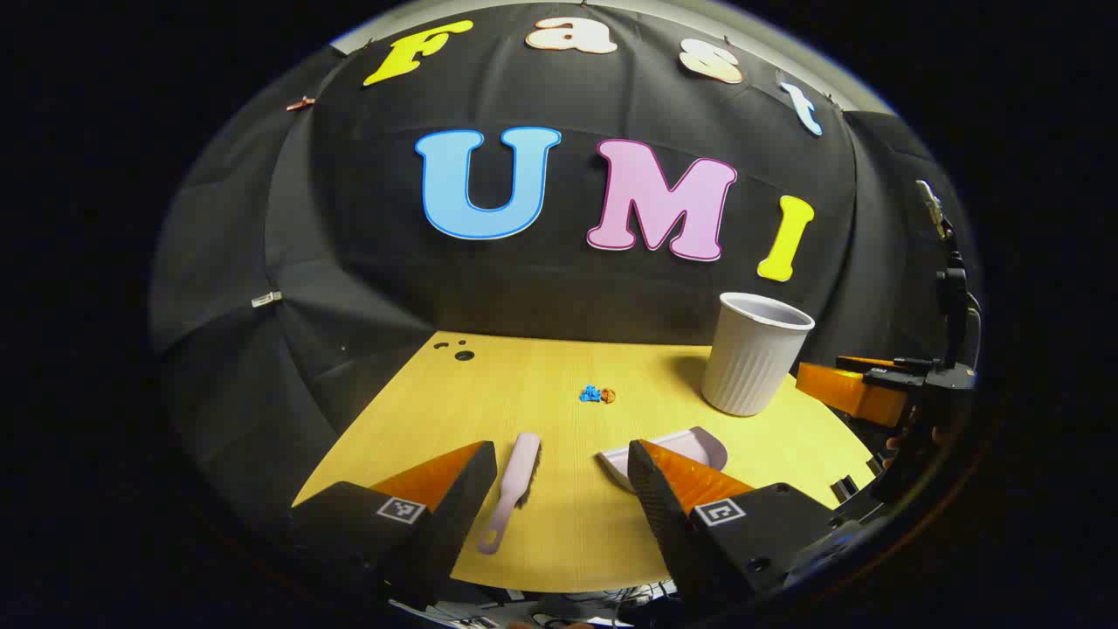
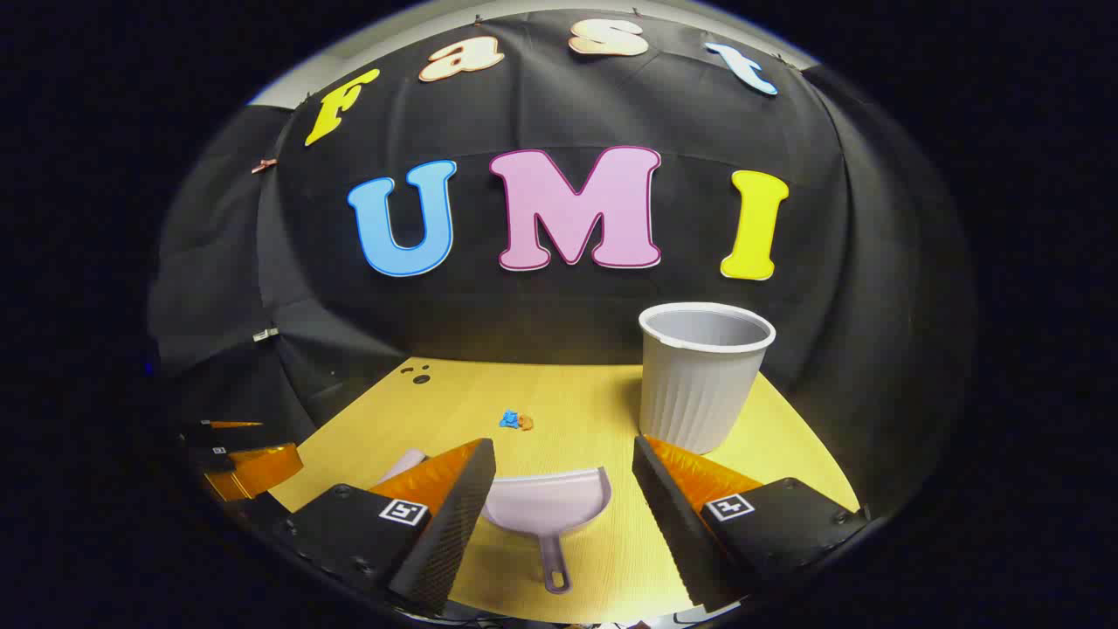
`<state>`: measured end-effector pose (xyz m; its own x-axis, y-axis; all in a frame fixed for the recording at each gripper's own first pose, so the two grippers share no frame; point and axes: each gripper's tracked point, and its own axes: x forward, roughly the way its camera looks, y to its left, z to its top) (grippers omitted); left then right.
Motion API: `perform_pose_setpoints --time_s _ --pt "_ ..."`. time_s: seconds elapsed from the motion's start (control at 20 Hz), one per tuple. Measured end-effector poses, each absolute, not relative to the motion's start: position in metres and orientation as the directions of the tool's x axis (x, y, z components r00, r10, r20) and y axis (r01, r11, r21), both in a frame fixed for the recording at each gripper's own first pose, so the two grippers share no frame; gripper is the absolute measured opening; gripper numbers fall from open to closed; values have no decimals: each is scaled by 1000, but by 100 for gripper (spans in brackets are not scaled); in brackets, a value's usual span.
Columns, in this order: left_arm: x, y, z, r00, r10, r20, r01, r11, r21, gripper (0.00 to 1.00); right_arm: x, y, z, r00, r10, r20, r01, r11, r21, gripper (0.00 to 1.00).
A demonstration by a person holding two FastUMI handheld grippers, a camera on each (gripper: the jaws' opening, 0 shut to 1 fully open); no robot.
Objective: Pick up the small broom and dustpan from the desktop, sweep the trash into the dustpan with the broom, and then empty the trash into the garbage bin.
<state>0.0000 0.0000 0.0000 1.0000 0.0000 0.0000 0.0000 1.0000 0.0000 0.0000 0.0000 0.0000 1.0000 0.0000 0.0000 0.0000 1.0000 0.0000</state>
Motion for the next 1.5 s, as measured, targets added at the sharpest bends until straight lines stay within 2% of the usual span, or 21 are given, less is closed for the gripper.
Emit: perform_pose_setpoints --time_s 0.8,1.15,1.5 --pt "22 55 -48 984 -75 -162 73 997 -18 96 -8 31 -27 998 -33 -58 31 999 -44 98" --pt "75 65 -93 931 -89 -355 62 994 -87 96 16 18 -37 994 -22 -106 22 1000 -2 98" --pt "137 70 -153 800 -75 -595 45 997 -64 96 19 14 -52 987 20 -161 -29 998 -50 98"
